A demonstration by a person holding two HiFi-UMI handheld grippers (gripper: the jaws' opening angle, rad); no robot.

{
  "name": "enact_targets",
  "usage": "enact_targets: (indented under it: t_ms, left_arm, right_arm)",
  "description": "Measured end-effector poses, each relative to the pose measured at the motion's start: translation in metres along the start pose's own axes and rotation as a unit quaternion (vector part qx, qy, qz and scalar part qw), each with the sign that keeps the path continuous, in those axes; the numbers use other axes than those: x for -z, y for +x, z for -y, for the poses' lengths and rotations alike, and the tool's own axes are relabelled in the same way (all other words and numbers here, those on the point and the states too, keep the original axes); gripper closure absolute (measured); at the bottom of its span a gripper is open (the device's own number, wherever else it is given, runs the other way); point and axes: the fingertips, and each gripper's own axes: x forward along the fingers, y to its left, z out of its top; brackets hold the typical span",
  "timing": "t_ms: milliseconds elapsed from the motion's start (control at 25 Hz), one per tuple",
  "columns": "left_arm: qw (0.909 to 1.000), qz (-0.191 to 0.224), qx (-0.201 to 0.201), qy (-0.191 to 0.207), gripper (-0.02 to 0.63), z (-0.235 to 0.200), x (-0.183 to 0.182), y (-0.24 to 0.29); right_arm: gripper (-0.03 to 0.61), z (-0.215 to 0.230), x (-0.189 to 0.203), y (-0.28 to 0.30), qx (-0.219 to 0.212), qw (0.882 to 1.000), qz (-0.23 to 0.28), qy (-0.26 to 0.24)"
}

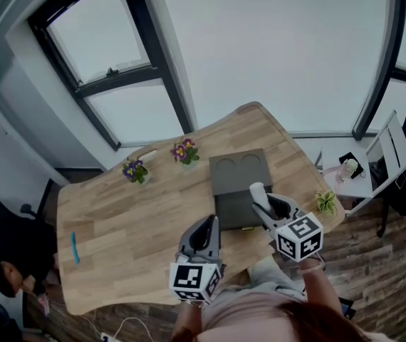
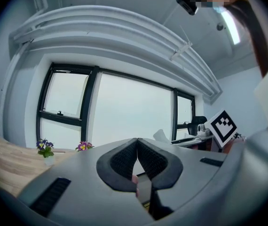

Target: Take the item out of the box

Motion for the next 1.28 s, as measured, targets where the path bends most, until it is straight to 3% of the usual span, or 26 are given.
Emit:
enact_targets:
  t_ms: [720,1280]
  left_arm:
    - [0.9997,0.019,-0.002,0.015,0.612,0.003,-0.011,-0.003]
    - [0.9995,0.02,-0.022,0.013,0.612,0.005,-0.017,0.008]
  right_arm:
    - [0.437,-0.006,-0.031,-0.028,-0.002,0.997,0.073,-0.013]
    - [0.437,0.003,-0.043,-0.03,-0.042,0.993,0.106,-0.022]
